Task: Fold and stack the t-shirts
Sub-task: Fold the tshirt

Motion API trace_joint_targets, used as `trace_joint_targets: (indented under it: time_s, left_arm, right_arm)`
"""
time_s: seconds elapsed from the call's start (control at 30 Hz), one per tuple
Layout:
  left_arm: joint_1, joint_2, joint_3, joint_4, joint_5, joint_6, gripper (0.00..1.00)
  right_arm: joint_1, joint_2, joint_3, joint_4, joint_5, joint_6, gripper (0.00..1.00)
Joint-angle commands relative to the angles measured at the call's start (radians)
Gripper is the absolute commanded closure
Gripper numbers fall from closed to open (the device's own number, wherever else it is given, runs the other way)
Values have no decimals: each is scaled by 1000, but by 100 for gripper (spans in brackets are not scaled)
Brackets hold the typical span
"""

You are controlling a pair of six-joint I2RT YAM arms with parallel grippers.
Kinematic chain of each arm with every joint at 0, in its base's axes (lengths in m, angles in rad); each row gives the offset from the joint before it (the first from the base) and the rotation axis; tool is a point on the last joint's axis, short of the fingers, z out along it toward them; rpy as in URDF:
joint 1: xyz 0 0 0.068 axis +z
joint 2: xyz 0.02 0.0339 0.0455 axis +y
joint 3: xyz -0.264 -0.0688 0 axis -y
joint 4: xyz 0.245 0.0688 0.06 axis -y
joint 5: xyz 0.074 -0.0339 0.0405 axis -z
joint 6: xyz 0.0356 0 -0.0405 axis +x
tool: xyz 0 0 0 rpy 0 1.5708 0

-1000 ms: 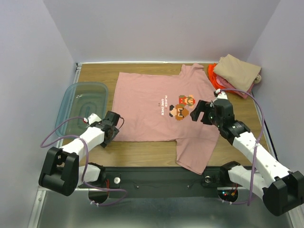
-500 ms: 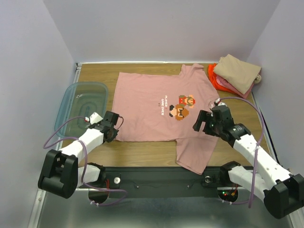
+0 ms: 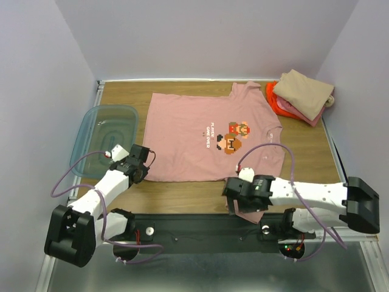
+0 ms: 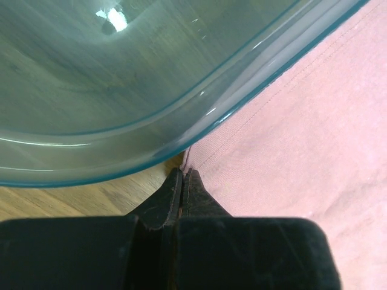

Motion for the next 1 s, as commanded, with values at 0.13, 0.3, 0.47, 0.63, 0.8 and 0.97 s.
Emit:
trace_joint_targets:
  time_s: [0.13,0.3,0.47,0.63,0.8,0.97]
  left_arm:
    - [8,-52,-2,-28,-29,11,100]
    - [8,-71,-13,-22,-25,17,100]
    - [8,-69,-4,-28,-23,18,100]
    - [8,-71,-2,-40,-25,15,100]
    - [8,-85,-1,-51,-14,14,100]
    - [8,-120,10,-78,-6,15,100]
  right_arm:
    - [131,83,-12,-151,98,284,3]
    - [132,-12,-107,-11,56,281,11]
    - [132,14,-172,93,7,241,16]
    - [132,11,-211,115,-7,274,49]
    - [132,-93,-219,107,-10,309,88]
    - [132,-156,-167,-3,42,344,99]
